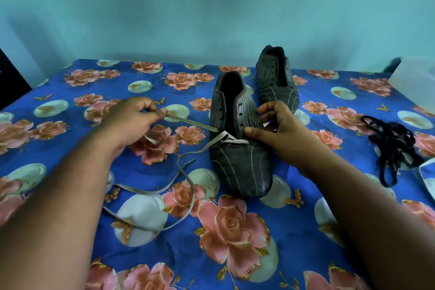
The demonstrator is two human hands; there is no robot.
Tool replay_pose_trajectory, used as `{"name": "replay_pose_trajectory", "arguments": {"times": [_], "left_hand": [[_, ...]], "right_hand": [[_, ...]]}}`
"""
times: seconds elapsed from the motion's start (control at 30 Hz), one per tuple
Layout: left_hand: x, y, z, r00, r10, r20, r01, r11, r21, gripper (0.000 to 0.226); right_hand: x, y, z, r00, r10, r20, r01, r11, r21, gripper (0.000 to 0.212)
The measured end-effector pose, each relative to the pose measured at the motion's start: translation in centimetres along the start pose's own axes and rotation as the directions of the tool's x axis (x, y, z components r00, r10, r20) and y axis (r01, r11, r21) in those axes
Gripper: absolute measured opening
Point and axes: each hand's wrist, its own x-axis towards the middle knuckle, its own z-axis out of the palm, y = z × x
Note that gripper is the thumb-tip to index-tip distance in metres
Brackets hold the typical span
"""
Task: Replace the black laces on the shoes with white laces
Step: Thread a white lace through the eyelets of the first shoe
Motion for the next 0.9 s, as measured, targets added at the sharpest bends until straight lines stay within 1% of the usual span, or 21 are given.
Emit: {"name": "replay_pose_trajectory", "arguments": {"times": [0.07,0.1,0.17,0.2,0.23,0.27,0.3,0.33,0.37,0.43,0.47,0.5,0.57,0.6,0.67,0.77,0.9], "left_hand": [[-0.1,0.2,0.5,0.999,0.020,-0.035,-0.016,0.995,0.101,0.024],[0.0,0.1,0.8,0.996,0.060,-0.063,-0.047,0.981,0.189,0.023],[-0.2,0.4,0.8,0.975,0.196,-0.108,-0.144,0.919,0.366,0.023],[-0.5,0.7,1.0,0.961,0.264,-0.088,-0.213,0.902,0.376,0.031],[-0.7,1.0,1.3,0.947,0.319,-0.043,-0.290,0.903,0.317,0.037],[-1.3,1.6,1.7,0.937,0.350,0.019,-0.347,0.919,0.187,0.038],[-2.1,2.4,2.4,0.928,0.356,0.108,-0.361,0.932,0.026,0.035],[-2.8,3.0,3.1,0.908,0.368,0.201,-0.362,0.930,-0.068,0.032],[-3.2,3.4,3.7,0.877,0.403,0.263,-0.389,0.915,-0.106,0.033],[-3.4,3.6,4.6,0.824,0.469,0.317,-0.463,0.881,-0.101,0.038],[-3.3,3.5,4.8,0.811,0.488,0.322,-0.481,0.870,-0.107,0.040],[-3.1,3.4,4.8,0.809,0.489,0.326,-0.481,0.870,-0.113,0.039],[-3.1,3.6,4.8,0.808,0.487,0.332,-0.464,0.873,-0.151,0.034],[-3.0,3.5,4.9,0.796,0.500,0.341,-0.466,0.866,-0.183,0.031],[-2.8,3.4,4.6,0.780,0.515,0.357,-0.471,0.857,-0.206,0.027],[-2.5,3.2,3.9,0.787,0.495,0.367,-0.454,0.869,-0.199,0.024],[-2.6,3.0,3.8,0.807,0.457,0.374,-0.372,0.885,-0.280,0.030]], "right_hand": [[0.0,-0.1,0.0,1.000,0.004,-0.001,-0.004,1.000,-0.011,0.042],[0.0,0.0,0.0,1.000,0.003,-0.005,-0.003,1.000,-0.022,0.043],[0.1,0.1,0.0,0.999,-0.033,-0.025,0.031,0.997,-0.070,0.044],[0.1,0.1,0.0,0.996,-0.076,-0.039,0.072,0.992,-0.102,0.044],[0.0,0.1,0.0,0.991,-0.128,-0.046,0.122,0.984,-0.130,0.041],[-0.1,-0.1,0.1,0.982,-0.182,-0.045,0.173,0.973,-0.152,0.037],[-0.3,-0.3,0.1,0.972,-0.232,-0.036,0.223,0.960,-0.167,0.031],[-0.4,-0.6,0.3,0.960,-0.280,-0.020,0.272,0.945,-0.181,0.024],[-0.5,-0.8,0.4,0.946,-0.324,0.003,0.318,0.926,-0.203,0.017],[-0.5,-1.0,0.9,0.925,-0.375,0.064,0.378,0.882,-0.281,0.010],[-0.5,-1.1,1.1,0.921,-0.379,0.089,0.387,0.865,-0.319,0.010],[-0.4,-1.2,1.2,0.922,-0.372,0.106,0.385,0.856,-0.347,0.011],[-0.1,-1.3,1.2,0.930,-0.342,0.136,0.367,0.839,-0.402,0.021],[-0.1,-1.5,1.1,0.934,-0.318,0.160,0.356,0.829,-0.431,0.021],[0.0,-1.8,0.7,0.940,-0.270,0.207,0.337,0.828,-0.449,0.011],[0.0,-2.3,0.5,0.943,-0.239,0.232,0.321,0.841,-0.436,0.003],[0.1,-2.3,0.9,0.951,-0.223,0.216,0.298,0.853,-0.429,0.011]]}}
